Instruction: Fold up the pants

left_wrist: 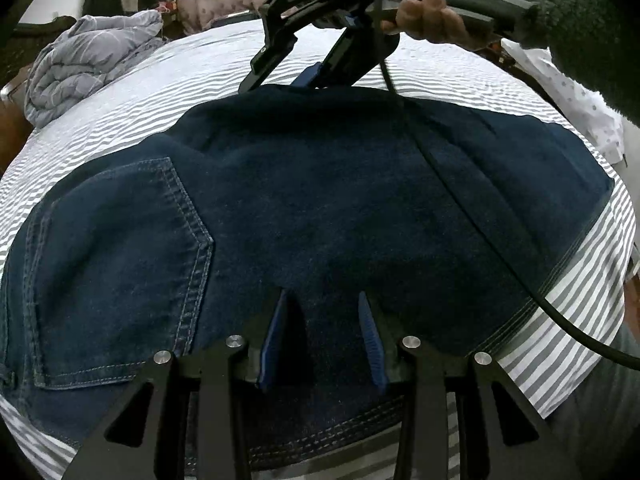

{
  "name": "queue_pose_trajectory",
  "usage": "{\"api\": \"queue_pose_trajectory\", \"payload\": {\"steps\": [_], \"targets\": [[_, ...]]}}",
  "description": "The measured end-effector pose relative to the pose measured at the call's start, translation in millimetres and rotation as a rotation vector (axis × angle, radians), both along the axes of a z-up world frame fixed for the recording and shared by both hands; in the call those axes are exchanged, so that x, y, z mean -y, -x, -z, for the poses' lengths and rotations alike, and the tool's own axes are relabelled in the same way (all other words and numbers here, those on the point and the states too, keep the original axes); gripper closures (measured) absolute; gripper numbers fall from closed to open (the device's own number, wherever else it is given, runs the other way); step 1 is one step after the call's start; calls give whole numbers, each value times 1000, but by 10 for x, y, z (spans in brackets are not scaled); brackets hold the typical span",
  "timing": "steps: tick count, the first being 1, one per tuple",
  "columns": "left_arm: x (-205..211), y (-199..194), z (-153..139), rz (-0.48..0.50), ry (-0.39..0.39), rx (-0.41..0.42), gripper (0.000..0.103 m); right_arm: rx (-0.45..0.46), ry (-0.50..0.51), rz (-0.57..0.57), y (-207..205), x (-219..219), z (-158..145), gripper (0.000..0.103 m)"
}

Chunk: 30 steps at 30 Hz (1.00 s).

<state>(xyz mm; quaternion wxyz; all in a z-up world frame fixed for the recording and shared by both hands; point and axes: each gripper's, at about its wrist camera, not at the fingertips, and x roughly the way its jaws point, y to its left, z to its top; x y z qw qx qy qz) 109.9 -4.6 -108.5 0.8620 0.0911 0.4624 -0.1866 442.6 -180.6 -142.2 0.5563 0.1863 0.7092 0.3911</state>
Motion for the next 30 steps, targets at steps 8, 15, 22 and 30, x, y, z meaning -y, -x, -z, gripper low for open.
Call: {"api": "queue_pose_trajectory", "payload": {"steps": [8,15,22,30], "targets": [[-45,32,-20,-13,-52,-8,64,91,3,95,67,40,-53,90],[-30,23,-41,-27,-48,-18,63,207,23,172,131,29,-347,94],[-5,86,0,-15,-67,17,63,240,52,277,-183,116,-323,101],[-45,122,23,-28,-35,6,62,235,55,156,237,-81,-363,99]]}}
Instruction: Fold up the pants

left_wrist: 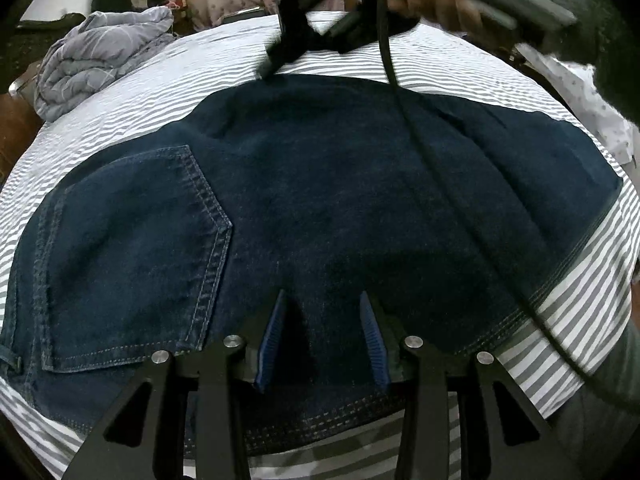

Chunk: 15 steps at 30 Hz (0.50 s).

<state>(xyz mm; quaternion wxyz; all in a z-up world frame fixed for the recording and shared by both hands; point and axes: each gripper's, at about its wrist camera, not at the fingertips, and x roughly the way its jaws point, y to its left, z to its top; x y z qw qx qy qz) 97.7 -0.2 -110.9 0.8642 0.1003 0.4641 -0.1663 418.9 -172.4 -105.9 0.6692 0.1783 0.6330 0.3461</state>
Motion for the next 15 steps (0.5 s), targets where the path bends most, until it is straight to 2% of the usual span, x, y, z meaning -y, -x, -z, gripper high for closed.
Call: {"api": "queue_pose_trajectory", "payload": {"steps": [2,3,5,10,12,14,15], "targets": [[8,12,-8,2,-4,2,62,7,130,0,31,-61,209,103],[9,20,-9,2,-7,-3,62,3,158,9,26,-70,283,103],[-9,20,-8,5,-8,-12,62,-1,175,21,10,-90,371,103],[-45,60,17,9,0,0,62,39,202,45,102,-85,281,103],[-30,77,15,14,-8,11,62,91,143,79,196,-21,143,93],[-11,84,12,21,-19,19,61,153,90,156,351,152,-66,73],[3,89,7,22,-26,24,61,169,57,188,453,274,-142,71]]}}
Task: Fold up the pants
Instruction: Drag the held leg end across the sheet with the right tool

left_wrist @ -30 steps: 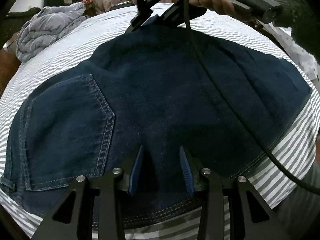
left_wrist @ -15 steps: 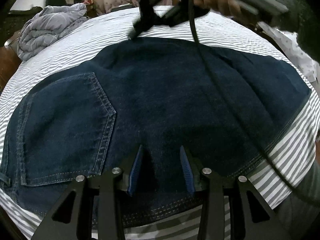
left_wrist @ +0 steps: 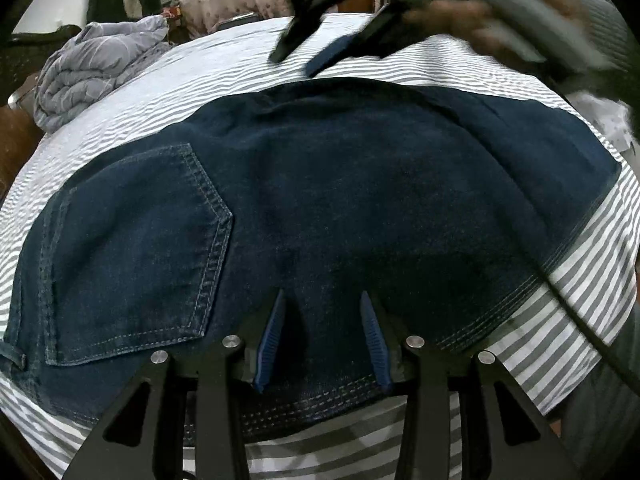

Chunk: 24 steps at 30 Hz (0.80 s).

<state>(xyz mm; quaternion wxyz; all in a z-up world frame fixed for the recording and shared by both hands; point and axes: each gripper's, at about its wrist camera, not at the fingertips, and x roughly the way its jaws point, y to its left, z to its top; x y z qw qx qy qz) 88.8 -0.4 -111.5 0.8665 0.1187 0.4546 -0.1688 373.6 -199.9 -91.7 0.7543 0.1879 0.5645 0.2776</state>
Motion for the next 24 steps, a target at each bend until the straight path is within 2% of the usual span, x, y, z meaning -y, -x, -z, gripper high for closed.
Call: {"api": "queue_pose_trajectory", "payload": {"steps": [2,3,6,10,12,15,17,20,22,24], "targets": [[39,24,-15,-1,-27,15,55,29,-10,41,195,220,-111,70],[79,48,-34,-11,-62,31,49,45,17,59,329,353,-163,70],[167,38,-100,-43,-106,31,47,91,124,73,771,730,-245,69],[329,59,-244,-37,-70,49,47,20,129,153,1185,1386,-79,69],[486,117,-289,2,-77,68,47,-15,129,212,1264,1738,40,69],[698,149,-180,48,-118,43,47,-63,149,311,1336,2310,219,69],[773,123,-111,47,-154,28,47,-73,163,356,1336,2667,274,71],[907,75,-178,56,-149,41,47,-65,163,449,1345,3195,285,76],[1042,33,-263,67,-150,53,47,-61,282,520,1321,3592,273,73],[1270,-70,-356,90,-151,73,47,-60,321,554,1302,3923,281,75]]}}
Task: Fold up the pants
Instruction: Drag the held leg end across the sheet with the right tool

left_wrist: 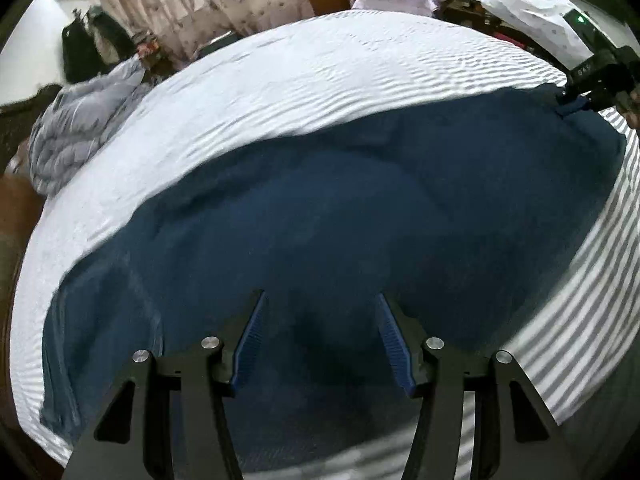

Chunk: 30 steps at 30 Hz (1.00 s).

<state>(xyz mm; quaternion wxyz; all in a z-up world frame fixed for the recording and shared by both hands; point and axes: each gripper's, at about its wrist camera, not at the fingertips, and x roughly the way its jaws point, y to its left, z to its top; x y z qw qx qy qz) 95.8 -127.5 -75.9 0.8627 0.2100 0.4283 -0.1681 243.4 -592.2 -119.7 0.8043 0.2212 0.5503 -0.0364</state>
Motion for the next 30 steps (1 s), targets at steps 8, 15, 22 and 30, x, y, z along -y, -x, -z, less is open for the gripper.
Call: {"api": "queue_pose_trajectory", "payload": {"steps": [8,15,22,30], "targets": [[616,-472,-117,41,56,8,47,100,-44,226,-34,1189,-245,62],[870,-711,-36,54,64,1,46,-5,-31,238,-198,1595,-26,61],[841,-756,238,36,32,-14,46,-5,-195,213,-141,1665,259,71],[702,-818,261,-44,33,12,44,102,-122,152,-291,1517,-64,87]]}}
